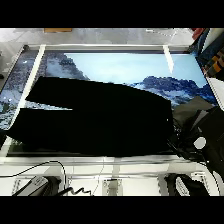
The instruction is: Fold the clothes and pants, and hang the long-sleeved shirts on hangers.
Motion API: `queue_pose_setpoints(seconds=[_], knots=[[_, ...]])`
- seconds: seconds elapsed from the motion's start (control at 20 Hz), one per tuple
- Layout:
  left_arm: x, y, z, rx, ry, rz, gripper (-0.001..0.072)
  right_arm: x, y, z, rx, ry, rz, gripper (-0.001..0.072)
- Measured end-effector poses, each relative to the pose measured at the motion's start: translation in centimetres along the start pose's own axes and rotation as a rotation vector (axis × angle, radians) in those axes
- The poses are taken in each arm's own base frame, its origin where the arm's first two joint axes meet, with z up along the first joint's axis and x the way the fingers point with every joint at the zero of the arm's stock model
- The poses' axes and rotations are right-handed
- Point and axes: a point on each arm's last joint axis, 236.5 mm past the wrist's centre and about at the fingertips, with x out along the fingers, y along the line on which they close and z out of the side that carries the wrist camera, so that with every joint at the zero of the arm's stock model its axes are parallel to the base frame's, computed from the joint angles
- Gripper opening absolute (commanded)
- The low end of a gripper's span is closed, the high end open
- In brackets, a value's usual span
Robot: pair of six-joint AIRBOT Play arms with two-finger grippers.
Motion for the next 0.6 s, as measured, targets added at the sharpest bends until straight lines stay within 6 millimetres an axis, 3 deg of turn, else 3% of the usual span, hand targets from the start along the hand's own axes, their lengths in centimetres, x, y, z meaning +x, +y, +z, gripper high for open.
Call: queue_pose_setpoints(seconds=[0.15,0.25,0.3,0.35,0.6], knots=[[0.0,0.0,0.0,0.000,0.000,0.000,0.0009,0.1,0.2,0.7,0.002,-0.031,0.012,0.0431],[0.0,0.0,0.0,0.000,0.000,0.000,0.0010,0.2,0.6,1.5,0.011,-0.069,0.032,0.0315],[0.0,0.0,0.0,0.000,0.000,0.000,0.0009,0.2,0.8,1.9,0.012,-0.085,0.040,0.0149],[0.0,0.0,0.0,0.000,0.000,0.000,0.0009,0.3,1.0,2.3,0.015,-0.100,0.048,0.0037],[-0.2,-0.9,-0.1,-0.012,0.009,-0.035,0.0009,-1.4,2.3,4.1,-0.076,-0.178,0.085,0.0029]])
